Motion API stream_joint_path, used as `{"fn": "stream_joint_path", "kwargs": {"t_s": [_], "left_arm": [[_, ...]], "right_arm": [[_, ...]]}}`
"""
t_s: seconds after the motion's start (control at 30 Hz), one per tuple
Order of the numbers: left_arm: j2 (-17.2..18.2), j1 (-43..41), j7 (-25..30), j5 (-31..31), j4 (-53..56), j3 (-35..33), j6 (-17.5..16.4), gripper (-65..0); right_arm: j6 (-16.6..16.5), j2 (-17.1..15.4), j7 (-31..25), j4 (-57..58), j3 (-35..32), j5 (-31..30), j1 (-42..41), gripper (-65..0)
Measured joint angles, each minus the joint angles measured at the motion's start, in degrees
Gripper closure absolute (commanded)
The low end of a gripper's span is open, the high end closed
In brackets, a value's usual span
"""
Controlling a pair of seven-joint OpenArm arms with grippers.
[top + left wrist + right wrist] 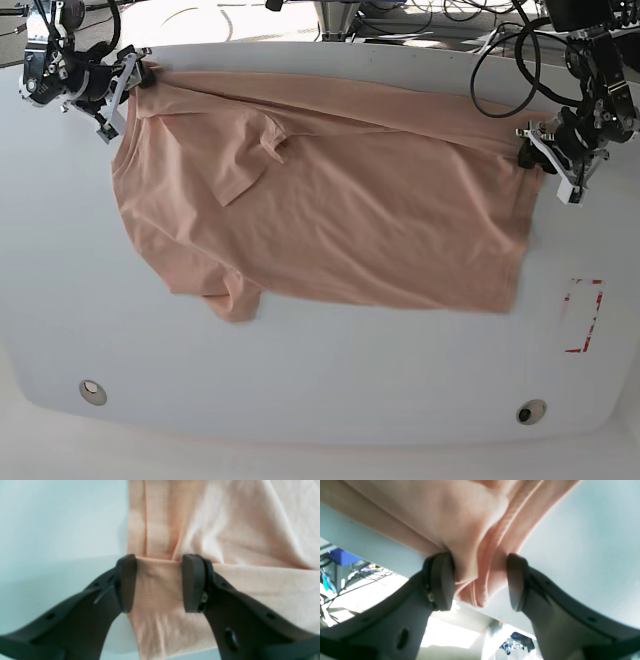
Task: Fold the T-shirt properly
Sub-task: 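Pull the shirt edges apart with both grippers to smooth it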
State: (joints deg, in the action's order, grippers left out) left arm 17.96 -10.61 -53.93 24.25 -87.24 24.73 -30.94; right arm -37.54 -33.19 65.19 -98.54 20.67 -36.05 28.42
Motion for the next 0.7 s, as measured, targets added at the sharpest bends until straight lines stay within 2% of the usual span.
{"fn": "stream_joint_path", "kwargs": {"t_s": [0.27,0.43,0.6,0.7], "left_arm": [[0.04,-0.02,-0.04,-0.04,0.00,0.00,0.02,-28.1],[0.04,-0.02,0.00,-0.09,0.04,0.02,0.02,-28.1],[0.07,-0.07,0.00,-0.02,0.04,0.02,0.02,-28.1],[0.15,-0.04,-0.02,-0.07,0.04,0.00,0.02,-28.1]], "right_arm": [[0.02,-6.43,3.02,-1.29,-0.98,1.31,0.26,-32.0],[0.09,-8.44,3.10,-5.14,-0.59,1.33,0.15,-32.0],[0.09,-7.91,4.59,-10.91,-0.13,0.66,-0.02,-32.0],[-0.04,-4.85,6.38,-14.01,2.27,-1.38,-0.46,-32.0]]}}
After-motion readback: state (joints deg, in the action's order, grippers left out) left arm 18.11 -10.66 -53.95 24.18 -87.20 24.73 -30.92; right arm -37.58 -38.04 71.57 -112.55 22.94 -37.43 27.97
